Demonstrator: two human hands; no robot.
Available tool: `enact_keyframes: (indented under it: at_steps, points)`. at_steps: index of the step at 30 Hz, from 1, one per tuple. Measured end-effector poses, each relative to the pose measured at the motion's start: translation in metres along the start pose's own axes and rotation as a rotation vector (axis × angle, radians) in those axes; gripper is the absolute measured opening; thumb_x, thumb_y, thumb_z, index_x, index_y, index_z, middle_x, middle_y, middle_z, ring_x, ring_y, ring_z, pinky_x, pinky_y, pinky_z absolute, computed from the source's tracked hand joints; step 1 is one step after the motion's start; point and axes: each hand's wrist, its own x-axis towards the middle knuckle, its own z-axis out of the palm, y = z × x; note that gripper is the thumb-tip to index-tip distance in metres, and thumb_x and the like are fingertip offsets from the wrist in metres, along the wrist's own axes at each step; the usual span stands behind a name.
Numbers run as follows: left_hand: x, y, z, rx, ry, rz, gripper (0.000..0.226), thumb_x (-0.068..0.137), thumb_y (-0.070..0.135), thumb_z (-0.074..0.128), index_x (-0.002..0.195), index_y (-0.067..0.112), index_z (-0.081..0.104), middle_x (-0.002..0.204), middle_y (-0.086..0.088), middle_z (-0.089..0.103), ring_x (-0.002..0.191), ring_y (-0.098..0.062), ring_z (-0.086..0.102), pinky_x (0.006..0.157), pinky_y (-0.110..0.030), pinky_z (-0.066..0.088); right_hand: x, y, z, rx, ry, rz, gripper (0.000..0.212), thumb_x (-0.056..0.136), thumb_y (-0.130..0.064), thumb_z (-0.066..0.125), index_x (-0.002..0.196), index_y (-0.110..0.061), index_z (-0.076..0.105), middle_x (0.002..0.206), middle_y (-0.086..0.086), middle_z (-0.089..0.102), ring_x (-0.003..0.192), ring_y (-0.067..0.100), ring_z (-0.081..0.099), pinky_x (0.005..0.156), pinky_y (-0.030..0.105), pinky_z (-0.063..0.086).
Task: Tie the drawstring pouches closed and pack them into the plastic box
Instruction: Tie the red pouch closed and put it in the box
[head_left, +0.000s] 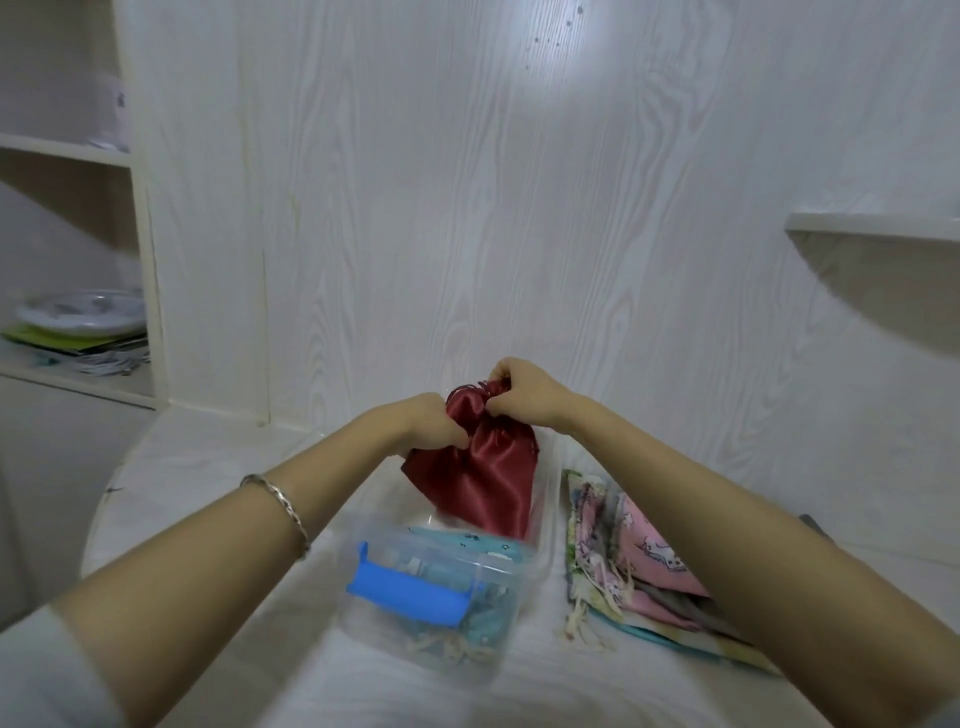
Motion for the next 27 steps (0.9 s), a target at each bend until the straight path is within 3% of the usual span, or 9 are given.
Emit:
enact_keyframes:
  at_steps: [3, 6, 10, 13, 15, 18, 22, 24, 27]
  points:
    - [-0.003, 0.001, -0.004, 0.166, 0.157, 0.083, 0.014, 0.087, 0.021, 0.061, 0.082, 0.01, 0.053, 0.086, -0.006, 0.055, 0.077, -0.02, 0.054, 0.063, -0.025, 0.042, -0.017, -0.006, 0.001, -0.239, 0.07, -0.2, 0.024, 0.078, -0.01, 0.067, 0.093, -0.011, 0.049, 0.086, 0.004, 0.056, 0.076, 0.021, 0.052, 0.062, 0.03, 0.041]
    - [-0.003, -0.002, -0.007, 0.256, 0.232, 0.133, 0.037, 0.089, 0.008, 0.053, 0.126, 0.006, 0.055, 0.117, -0.011, 0.059, 0.103, -0.023, 0.059, 0.084, -0.029, 0.048, -0.04, -0.016, 0.011, -0.388, -0.044, -0.288, 0.033, 0.077, -0.017, 0.073, 0.092, -0.014, 0.044, 0.08, 0.0, 0.051, 0.072, 0.02, 0.048, 0.058, 0.031, 0.037]
    - [-0.018, -0.007, -0.001, 0.198, -0.045, 0.092, 0.028, 0.09, 0.001, 0.052, 0.113, 0.008, 0.066, 0.107, -0.01, 0.068, 0.094, -0.022, 0.067, 0.084, -0.035, 0.058, -0.067, -0.031, 0.026, -0.393, -0.529, -0.181, 0.036, 0.078, -0.033, 0.079, 0.091, -0.016, 0.051, 0.085, -0.002, 0.053, 0.073, 0.014, 0.051, 0.062, 0.026, 0.043]
    - [-0.029, -0.01, 0.008, 0.292, -0.225, 0.002, 0.026, 0.092, 0.008, 0.053, 0.116, 0.008, 0.064, 0.114, -0.011, 0.066, 0.098, -0.024, 0.067, 0.085, -0.036, 0.057, -0.073, -0.038, 0.016, -0.154, -0.789, -0.011, 0.031, 0.089, -0.031, 0.069, 0.109, -0.007, 0.065, 0.105, 0.007, 0.066, 0.09, 0.017, 0.066, 0.085, 0.034, 0.057]
    - [-0.029, -0.011, 0.013, 0.412, -0.282, -0.061, 0.031, 0.094, 0.021, 0.055, 0.122, 0.007, 0.06, 0.12, -0.013, 0.064, 0.1, -0.027, 0.066, 0.087, -0.037, 0.057, -0.063, -0.035, 0.008, -0.122, -0.723, 0.002, 0.024, 0.094, -0.024, 0.061, 0.111, -0.008, 0.067, 0.116, 0.01, 0.068, 0.097, 0.021, 0.068, 0.091, 0.035, 0.056]
    - [-0.025, -0.013, 0.019, 0.543, -0.369, -0.189, 0.059, 0.088, 0.046, 0.062, 0.13, 0.007, 0.053, 0.129, -0.014, 0.059, 0.111, -0.032, 0.063, 0.095, -0.042, 0.052, -0.033, -0.024, 0.018, -0.412, -0.572, 0.001, 0.024, 0.094, -0.017, 0.057, 0.115, -0.009, 0.067, 0.12, 0.007, 0.067, 0.104, 0.019, 0.064, 0.086, 0.028, 0.052]
    - [-0.026, -0.012, 0.031, 0.5, -0.592, -0.232, 0.072, 0.077, 0.05, 0.072, 0.134, 0.013, 0.051, 0.135, -0.005, 0.056, 0.12, -0.024, 0.058, 0.103, -0.038, 0.047, -0.005, -0.01, 0.059, -0.701, -0.692, 0.141, 0.05, 0.091, -0.022, 0.065, 0.137, -0.007, 0.052, 0.136, 0.008, 0.056, 0.121, 0.024, 0.055, 0.1, 0.037, 0.049]
    - [-0.031, -0.009, 0.036, 0.649, -0.577, -0.104, 0.059, 0.09, 0.043, 0.059, 0.142, 0.018, 0.045, 0.144, 0.0, 0.046, 0.128, -0.019, 0.048, 0.105, -0.029, 0.038, -0.001, -0.004, 0.069, -0.671, -0.801, 0.222, 0.05, 0.089, -0.018, 0.067, 0.135, -0.005, 0.053, 0.128, 0.01, 0.06, 0.117, 0.024, 0.058, 0.1, 0.036, 0.049]
    - [-0.035, -0.006, 0.041, 0.703, -0.522, 0.047, 0.046, 0.096, 0.03, 0.052, 0.14, 0.017, 0.048, 0.143, -0.001, 0.047, 0.125, -0.019, 0.046, 0.097, -0.026, 0.034, -0.002, 0.003, 0.075, -0.628, -0.879, 0.276, 0.037, 0.089, -0.014, 0.067, 0.123, -0.002, 0.063, 0.097, 0.008, 0.068, 0.089, 0.018, 0.064, 0.088, 0.029, 0.052]
